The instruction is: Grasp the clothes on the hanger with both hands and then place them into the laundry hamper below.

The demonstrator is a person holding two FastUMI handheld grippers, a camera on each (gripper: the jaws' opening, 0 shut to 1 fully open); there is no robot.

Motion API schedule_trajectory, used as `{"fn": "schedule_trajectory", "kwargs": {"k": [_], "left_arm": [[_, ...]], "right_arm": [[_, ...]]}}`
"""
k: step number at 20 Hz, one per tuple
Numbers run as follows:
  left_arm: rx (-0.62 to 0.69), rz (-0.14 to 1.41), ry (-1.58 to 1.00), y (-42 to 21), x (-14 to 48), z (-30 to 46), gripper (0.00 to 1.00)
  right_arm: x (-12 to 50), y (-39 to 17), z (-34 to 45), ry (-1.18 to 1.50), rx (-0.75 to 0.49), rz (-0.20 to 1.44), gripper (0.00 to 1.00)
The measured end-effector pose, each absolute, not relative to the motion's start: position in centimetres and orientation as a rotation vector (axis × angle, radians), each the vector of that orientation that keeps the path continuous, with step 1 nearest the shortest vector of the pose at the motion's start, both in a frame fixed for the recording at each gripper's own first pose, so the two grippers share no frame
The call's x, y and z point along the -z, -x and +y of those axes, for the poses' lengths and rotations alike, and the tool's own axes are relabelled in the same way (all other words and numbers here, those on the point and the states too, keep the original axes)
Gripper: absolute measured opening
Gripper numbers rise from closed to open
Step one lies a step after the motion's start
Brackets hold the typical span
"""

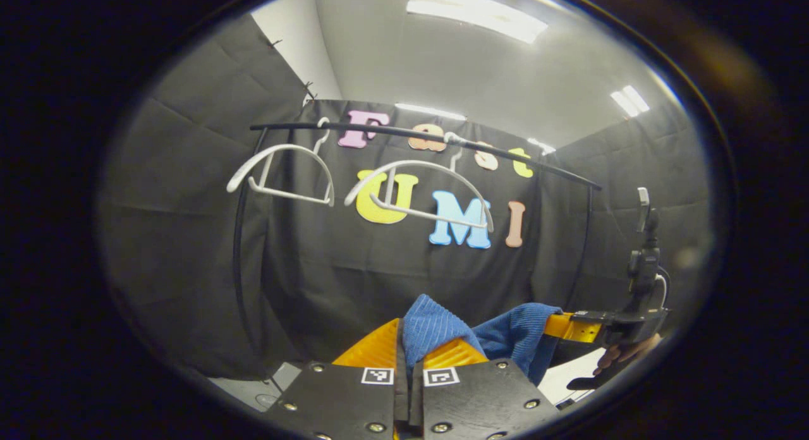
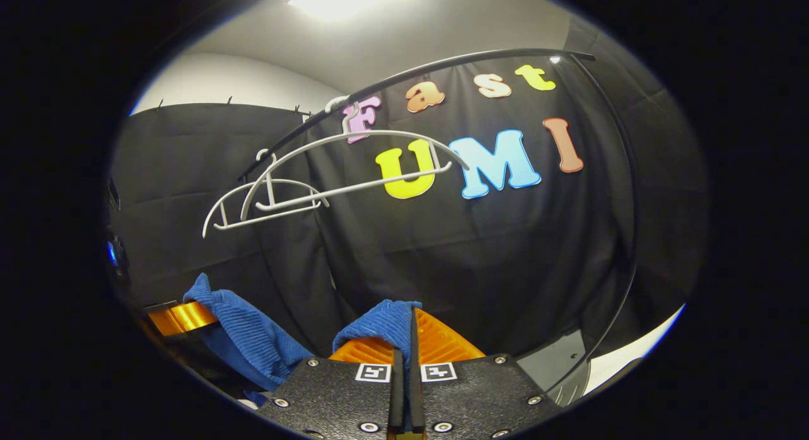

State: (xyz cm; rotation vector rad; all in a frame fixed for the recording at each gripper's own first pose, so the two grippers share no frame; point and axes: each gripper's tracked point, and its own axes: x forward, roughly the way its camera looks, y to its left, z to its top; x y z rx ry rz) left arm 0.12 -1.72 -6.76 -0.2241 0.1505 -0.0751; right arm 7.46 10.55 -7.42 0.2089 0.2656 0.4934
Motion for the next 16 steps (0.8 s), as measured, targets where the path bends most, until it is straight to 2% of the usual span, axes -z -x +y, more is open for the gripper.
{"fn": "schedule_trajectory", "kwargs": {"k": [5, 6, 7, 8, 16], "left_arm": [[0.037, 0.286, 0.265, 1.5, 14.1, -0.7, 0.02], [0.031, 0.313, 0.26, 1.5, 15.5, -0.4, 0.07], [0.023, 0.336, 0.249, 1.7, 16.7, -0.2, 0.07], [0.021, 0.364, 0.24, 1.6, 18.0, 0.0, 0.02], [-0.022, 0.6, 0.153, 4.6, 29.7, -0.4, 0.02]], "right_arm": [[13.3, -3.5, 11.8, -0.165, -0.515, 0.376, 0.04], [14.4, -3.0, 11.9, -0.15, -0.514, 0.398, 0.04], [15.6, -2.5, 12.0, -0.139, -0.511, 0.42, 0.04], [16.9, -2.2, 12.0, -0.129, -0.505, 0.446, 0.04], [25.4, -0.6, 11.6, -0.001, -0.479, 0.616, 0.05]]}}
